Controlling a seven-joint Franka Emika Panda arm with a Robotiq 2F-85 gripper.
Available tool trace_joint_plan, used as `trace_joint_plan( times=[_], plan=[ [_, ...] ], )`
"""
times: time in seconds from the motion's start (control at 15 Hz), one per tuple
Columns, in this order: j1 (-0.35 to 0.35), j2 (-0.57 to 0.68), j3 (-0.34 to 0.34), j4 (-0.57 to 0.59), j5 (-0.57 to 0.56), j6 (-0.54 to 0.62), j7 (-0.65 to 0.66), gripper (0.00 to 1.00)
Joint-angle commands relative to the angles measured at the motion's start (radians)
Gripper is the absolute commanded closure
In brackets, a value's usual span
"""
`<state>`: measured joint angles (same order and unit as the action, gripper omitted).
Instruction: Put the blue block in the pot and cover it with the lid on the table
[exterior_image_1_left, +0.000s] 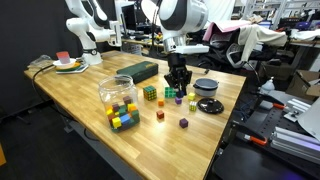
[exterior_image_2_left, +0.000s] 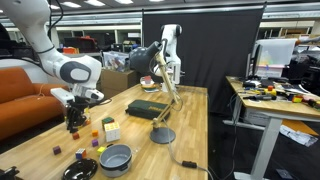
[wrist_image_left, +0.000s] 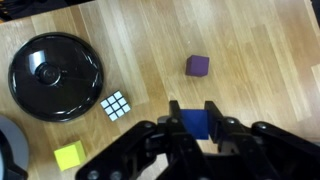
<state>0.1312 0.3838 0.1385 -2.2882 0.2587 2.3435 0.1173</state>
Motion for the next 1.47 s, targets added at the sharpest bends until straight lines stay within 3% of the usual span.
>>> trace_joint_plan(
  times=[0.0, 0.33, 0.4, 0.8, 0.87, 1.4],
  plan=[
    [-0.05, -0.133, -0.013, -0.128, 0.102, 0.105, 0.016, 0.93],
    [-0.085, -0.229, -0.093, -0.233, 0.123, 0.23, 0.129, 0.93],
    [-0.089, -0.19, -0.085, -0.184, 0.103, 0.175, 0.077, 0.72],
    [-0.087, -0.21, -0.094, -0.213, 0.103, 0.209, 0.126, 0.72],
    [-0.086, -0.207, -0.096, -0.21, 0.098, 0.223, 0.131, 0.93],
    [-0.175, -0.118, -0.21, -0.114, 0.105, 0.295, 0.205, 0.93]
  ],
)
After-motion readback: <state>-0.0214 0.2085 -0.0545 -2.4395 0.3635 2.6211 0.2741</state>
